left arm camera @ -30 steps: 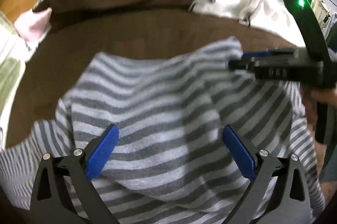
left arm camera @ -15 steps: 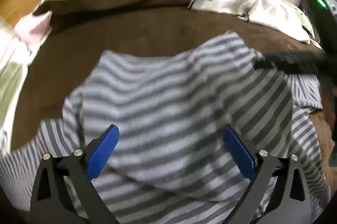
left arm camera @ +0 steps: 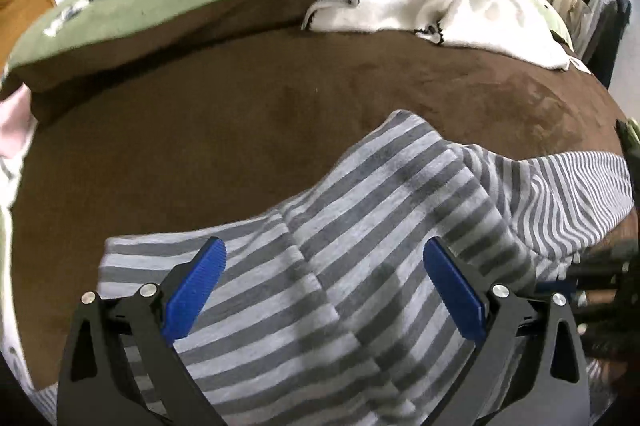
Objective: Fold large clothes
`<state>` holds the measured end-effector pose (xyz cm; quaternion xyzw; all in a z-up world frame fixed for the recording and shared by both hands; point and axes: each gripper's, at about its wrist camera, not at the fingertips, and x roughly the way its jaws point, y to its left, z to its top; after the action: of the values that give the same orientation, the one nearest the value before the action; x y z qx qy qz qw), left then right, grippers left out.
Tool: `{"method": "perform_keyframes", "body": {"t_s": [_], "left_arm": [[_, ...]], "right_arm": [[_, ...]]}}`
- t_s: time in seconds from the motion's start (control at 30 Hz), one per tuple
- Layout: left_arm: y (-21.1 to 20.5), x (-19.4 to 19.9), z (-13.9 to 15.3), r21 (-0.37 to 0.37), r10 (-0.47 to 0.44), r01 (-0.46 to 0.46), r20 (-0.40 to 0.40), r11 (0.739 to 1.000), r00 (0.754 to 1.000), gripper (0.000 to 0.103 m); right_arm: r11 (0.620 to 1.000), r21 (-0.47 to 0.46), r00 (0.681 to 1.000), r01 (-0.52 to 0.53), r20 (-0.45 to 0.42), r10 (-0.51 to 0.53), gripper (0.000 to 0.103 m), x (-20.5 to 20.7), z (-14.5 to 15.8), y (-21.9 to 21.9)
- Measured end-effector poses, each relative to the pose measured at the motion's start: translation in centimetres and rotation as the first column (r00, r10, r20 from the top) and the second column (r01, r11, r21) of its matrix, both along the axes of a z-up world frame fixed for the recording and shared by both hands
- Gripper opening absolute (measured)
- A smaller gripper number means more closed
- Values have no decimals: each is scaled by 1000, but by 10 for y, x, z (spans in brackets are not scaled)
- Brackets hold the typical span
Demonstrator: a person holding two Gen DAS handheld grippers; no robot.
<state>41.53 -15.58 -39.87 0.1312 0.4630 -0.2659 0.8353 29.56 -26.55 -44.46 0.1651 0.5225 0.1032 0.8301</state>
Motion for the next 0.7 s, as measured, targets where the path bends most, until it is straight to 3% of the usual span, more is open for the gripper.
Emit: {"method": "perform_keyframes", "body": {"t_s": [0.23,0.47,0.7], "left_arm": [[8,2,-22,-2,61,-61,-46,998,997,97],[9,-8,-35,43,28,-28,-5,999,1000,97],[10,-9,-30,39,49,-50,8,998,999,97]], "right_arm": [[999,-13,999,43,34,-43,7,-34,20,8],[998,-56,999,24,-34,-26,10,-44,-13,15],[998,-62,999,30,-23,-31,11,-50,-13,19]]}}
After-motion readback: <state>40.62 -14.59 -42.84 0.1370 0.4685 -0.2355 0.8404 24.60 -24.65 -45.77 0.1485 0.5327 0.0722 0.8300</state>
